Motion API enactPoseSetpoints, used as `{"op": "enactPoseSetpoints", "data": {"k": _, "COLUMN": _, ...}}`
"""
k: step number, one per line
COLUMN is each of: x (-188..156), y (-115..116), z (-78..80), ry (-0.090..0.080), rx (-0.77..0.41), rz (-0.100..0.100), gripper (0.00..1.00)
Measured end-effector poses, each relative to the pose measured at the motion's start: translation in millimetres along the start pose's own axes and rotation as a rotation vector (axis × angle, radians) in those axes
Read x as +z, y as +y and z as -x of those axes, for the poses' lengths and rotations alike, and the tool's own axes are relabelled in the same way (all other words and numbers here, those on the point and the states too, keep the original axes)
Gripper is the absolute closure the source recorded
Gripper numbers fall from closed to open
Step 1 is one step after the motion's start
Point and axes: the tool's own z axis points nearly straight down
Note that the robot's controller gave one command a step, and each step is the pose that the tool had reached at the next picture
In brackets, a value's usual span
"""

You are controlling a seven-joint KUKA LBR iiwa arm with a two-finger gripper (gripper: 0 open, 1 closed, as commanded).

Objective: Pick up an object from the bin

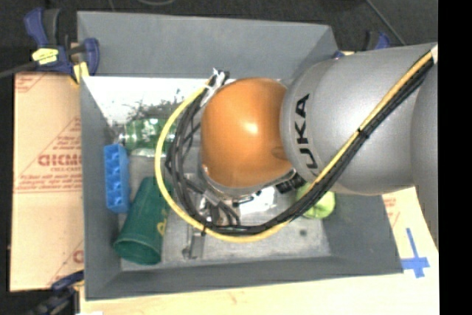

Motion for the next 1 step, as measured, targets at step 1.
{"op": "enactPoseSetpoints", "data": {"k": 1, "x": -4.3, "y": -1.0, "z": 2.0, "ry": -0.008, "rx": 0.004, "rz": 0.002, "gripper": 0.0}}
